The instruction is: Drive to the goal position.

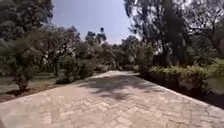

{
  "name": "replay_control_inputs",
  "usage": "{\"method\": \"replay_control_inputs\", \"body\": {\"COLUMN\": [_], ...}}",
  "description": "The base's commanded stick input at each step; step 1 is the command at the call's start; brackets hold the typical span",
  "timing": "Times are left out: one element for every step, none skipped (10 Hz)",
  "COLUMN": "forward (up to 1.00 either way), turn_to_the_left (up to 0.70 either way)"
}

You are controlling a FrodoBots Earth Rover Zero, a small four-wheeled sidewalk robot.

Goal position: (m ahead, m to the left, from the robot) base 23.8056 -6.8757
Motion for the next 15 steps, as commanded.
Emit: {"method": "replay_control_inputs", "body": {"forward": [0.50,0.50,0.50,0.50,0.50,0.50,0.50,0.50,0.50,0.50,0.50,0.50,0.50,0.50,0.50], "turn_to_the_left": [0.00,0.00,0.00,0.00,0.00,0.00,0.00,0.00,0.00,0.00,0.00,0.00,0.00,0.00,0.00]}}
